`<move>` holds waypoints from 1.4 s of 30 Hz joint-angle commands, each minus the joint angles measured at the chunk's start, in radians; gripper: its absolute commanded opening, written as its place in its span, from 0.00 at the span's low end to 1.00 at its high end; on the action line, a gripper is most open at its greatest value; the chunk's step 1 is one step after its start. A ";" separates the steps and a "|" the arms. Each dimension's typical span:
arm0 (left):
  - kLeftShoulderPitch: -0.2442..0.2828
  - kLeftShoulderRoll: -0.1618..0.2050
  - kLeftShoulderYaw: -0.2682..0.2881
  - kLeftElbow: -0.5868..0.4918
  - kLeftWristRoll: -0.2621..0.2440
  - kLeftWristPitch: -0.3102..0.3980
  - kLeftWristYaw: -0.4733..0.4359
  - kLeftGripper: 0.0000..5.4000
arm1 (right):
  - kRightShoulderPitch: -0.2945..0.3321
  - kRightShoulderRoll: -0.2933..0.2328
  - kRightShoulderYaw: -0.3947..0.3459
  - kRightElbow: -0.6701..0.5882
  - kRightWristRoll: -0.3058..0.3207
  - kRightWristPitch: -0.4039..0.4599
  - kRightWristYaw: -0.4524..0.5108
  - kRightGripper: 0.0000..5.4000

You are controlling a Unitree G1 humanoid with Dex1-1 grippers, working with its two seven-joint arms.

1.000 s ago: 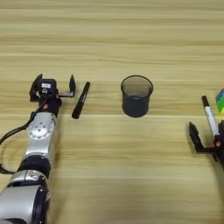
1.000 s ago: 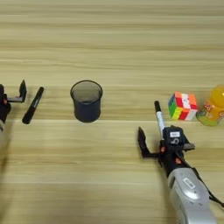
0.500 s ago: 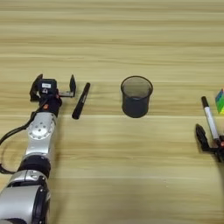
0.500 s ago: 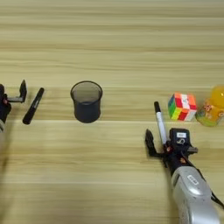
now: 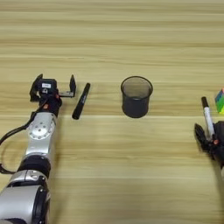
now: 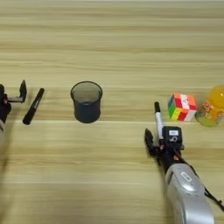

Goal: Move the objects on the table

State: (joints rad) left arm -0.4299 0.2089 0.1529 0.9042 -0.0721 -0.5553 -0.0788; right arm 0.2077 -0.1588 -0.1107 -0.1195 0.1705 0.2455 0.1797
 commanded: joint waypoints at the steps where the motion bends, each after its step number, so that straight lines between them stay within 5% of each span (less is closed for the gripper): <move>1: -0.009 -0.001 -0.002 0.000 0.012 0.006 0.005 1.00 | 0.021 0.017 0.026 0.048 -0.010 0.036 -0.004 0.42; 16: -0.008 0.001 -0.001 -0.001 0.010 0.005 0.003 1.00 | -0.038 0.080 0.105 0.082 -0.014 0.034 -0.004 0.14; 34: -0.006 0.006 0.002 -0.003 0.007 0.005 0.000 1.00 | -0.126 0.162 0.189 0.149 -0.029 0.017 -0.012 0.14; 42: -0.008 0.007 0.003 0.000 0.007 0.005 -0.001 1.00 | -0.135 0.125 0.187 0.127 -0.110 -0.121 -0.039 0.27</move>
State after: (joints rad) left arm -0.4299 0.2096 0.1535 0.9041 -0.0724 -0.5553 -0.0786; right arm 0.0692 -0.0159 0.0839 0.0032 0.0854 0.1584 0.1582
